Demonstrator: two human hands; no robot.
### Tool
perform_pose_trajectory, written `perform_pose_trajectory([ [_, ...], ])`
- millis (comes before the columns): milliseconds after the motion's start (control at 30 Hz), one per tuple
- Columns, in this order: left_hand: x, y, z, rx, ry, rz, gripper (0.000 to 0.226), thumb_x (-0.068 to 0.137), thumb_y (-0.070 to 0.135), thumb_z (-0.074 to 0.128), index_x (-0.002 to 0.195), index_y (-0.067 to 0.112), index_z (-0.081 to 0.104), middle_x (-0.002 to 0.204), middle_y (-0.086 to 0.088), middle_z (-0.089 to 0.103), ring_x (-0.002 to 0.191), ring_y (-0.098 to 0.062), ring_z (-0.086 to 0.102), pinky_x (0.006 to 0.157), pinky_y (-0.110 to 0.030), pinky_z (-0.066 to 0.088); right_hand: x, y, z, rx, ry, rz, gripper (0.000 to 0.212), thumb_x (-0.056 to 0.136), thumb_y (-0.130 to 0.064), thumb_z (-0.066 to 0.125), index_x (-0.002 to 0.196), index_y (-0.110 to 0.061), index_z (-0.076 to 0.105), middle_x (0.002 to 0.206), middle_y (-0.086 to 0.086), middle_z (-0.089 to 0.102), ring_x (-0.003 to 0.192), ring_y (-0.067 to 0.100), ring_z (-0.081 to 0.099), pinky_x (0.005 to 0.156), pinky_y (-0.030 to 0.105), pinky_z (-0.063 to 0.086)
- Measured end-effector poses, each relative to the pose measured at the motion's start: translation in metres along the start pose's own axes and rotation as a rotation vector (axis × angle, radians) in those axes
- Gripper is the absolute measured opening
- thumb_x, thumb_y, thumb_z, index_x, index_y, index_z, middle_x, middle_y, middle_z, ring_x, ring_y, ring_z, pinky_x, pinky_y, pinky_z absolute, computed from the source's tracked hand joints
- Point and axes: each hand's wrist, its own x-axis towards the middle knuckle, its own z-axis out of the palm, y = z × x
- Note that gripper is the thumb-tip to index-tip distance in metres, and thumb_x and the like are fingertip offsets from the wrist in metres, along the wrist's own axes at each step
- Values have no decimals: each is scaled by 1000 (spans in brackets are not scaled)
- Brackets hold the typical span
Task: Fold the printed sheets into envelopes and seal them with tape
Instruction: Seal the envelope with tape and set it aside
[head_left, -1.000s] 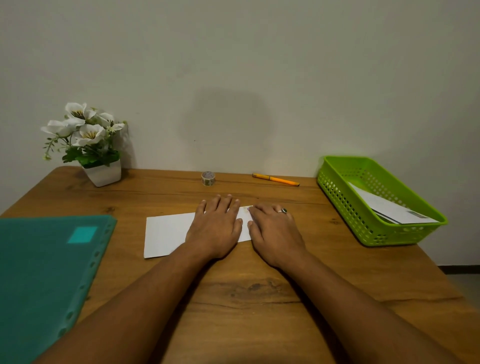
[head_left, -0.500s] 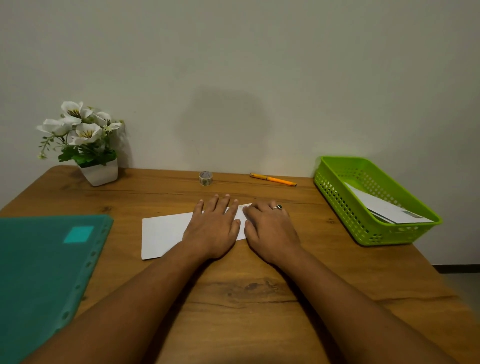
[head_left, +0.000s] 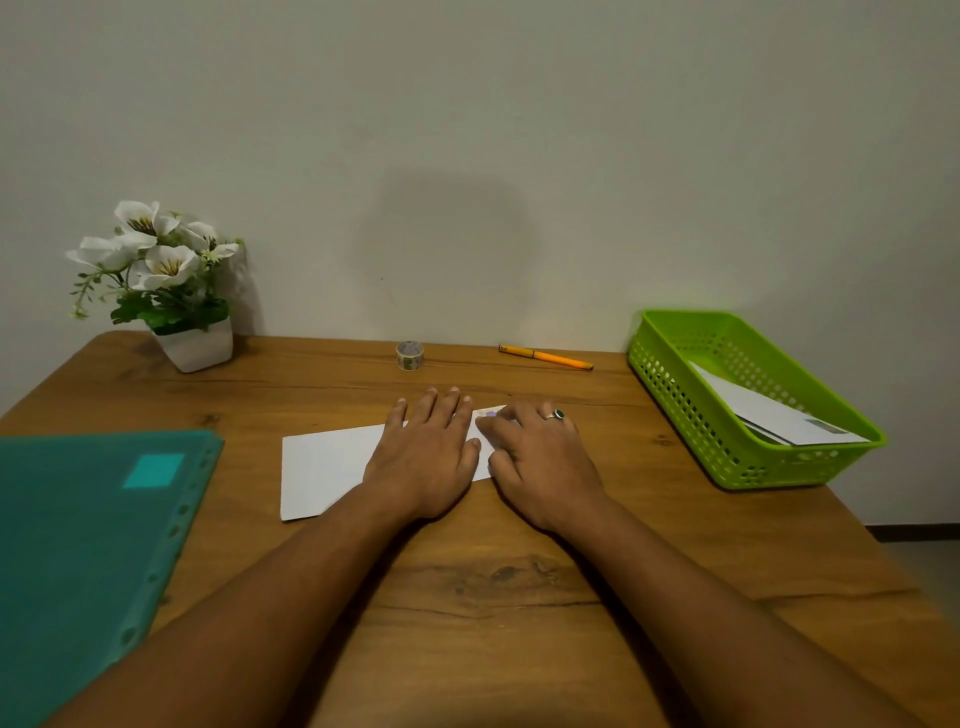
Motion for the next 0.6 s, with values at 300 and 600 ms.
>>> perform_pose_trajectory([
  [300,1,-1,1,23,-2,-2,62,108,45,14,164,21,4,172,-2,2,158,-22,0,127,-50,4,10,-7,2,-108,-12,100,56,96,-51,31,140,-31,60,134,-1,56,120,22,48,94,43,39],
  [600,1,0,-1,28,-5,-4,63,108,47,14,164,20,3,172,-2,2,158,-22,0,127,-50,5,7,-9,3,-137,42,157,63,94,-50,28,120,-15,74,120,4,69,108,23,58,88,39,47],
])
